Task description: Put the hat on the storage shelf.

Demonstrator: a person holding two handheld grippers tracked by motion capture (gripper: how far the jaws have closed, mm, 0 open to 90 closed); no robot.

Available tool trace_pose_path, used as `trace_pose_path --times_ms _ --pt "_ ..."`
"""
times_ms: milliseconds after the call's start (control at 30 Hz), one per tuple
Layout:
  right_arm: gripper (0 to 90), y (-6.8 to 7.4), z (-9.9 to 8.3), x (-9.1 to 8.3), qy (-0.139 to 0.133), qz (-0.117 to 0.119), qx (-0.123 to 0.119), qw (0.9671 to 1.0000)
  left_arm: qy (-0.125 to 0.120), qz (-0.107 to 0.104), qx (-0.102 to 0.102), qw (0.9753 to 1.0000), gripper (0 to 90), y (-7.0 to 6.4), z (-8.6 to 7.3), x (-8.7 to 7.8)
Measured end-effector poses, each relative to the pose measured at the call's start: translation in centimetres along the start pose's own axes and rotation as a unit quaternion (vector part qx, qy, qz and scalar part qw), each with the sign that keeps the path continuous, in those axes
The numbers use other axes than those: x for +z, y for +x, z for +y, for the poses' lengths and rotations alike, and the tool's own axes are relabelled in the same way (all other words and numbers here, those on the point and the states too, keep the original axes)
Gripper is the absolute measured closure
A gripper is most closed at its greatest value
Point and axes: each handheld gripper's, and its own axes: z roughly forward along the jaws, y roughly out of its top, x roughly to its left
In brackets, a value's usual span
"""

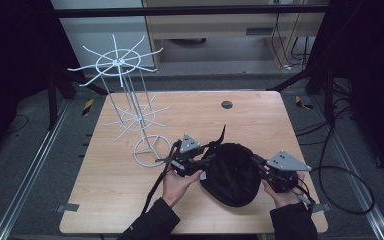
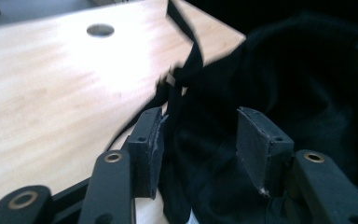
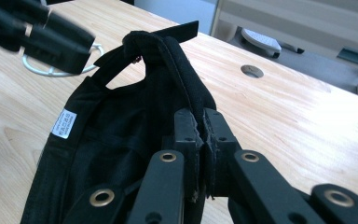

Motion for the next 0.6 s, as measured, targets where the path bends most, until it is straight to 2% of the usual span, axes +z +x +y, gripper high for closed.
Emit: trace_pose_path --times_ms 133,267,433,500,600 --pt "85.7 0.2 0.2 0.0 -0.003 0.002 -0.007 1.0000 -0.007 0.004 0.032 0.9994 42.2 -0.3 1.3 0.0" --pt "85.7 0.1 0.4 0.2 -0.004 0.007 -0.010 0.9999 0.007 -0.002 0.063 0.9980 37.2 -0.3 2.2 0.7" --pt "85.7 0.3 0.8 0.4 -0.010 0.016 -0.019 0.9996 0.028 -0.026 0.079 0.9962 35.6 -0.1 2.5 2.5" --pt "85.7 0.3 0.9 0.5 -0.013 0.018 -0.021 0.9995 0.035 -0.029 0.084 0.9954 36.2 -0.1 2.5 3.1" --pt "85.7 0.2 1.0 0.5 -0.014 0.017 -0.021 0.9995 0.044 -0.032 0.076 0.9956 44.7 0.1 2.4 3.7"
